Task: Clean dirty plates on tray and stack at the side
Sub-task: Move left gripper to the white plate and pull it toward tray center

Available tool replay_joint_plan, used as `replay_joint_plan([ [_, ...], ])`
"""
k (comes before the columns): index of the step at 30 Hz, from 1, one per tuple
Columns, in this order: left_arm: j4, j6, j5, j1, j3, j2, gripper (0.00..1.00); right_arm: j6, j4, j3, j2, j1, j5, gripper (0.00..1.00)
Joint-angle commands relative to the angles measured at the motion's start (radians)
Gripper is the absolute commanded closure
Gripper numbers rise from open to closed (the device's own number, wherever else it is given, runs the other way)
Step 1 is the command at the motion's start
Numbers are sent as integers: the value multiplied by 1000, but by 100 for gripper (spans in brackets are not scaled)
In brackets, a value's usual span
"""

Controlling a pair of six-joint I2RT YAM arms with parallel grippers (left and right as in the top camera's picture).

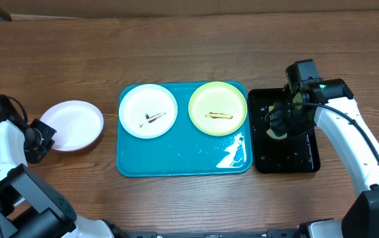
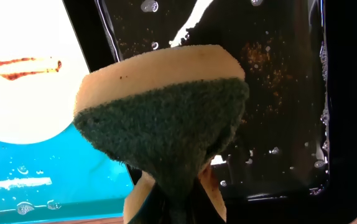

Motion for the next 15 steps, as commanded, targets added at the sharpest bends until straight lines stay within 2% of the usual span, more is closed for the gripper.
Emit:
replay_joint_plan([
  [1,18,-4,73,5,19,-6,74,-8,2,-6,-5,-3,11,96],
  [2,17,3,103,5,24,-10,57,-7,2,-6,-5,-3,11,96],
  [4,8,27,165,0,41,-19,51,-8,2,-6,-5,-3,11,96],
  [9,-6,109,337,-77,78,-83,48,-8,1,-6,-5,-3,11,96],
  [15,30,300,369,-288,78,-137,47,-8,1,-6,-5,-3,11,96],
])
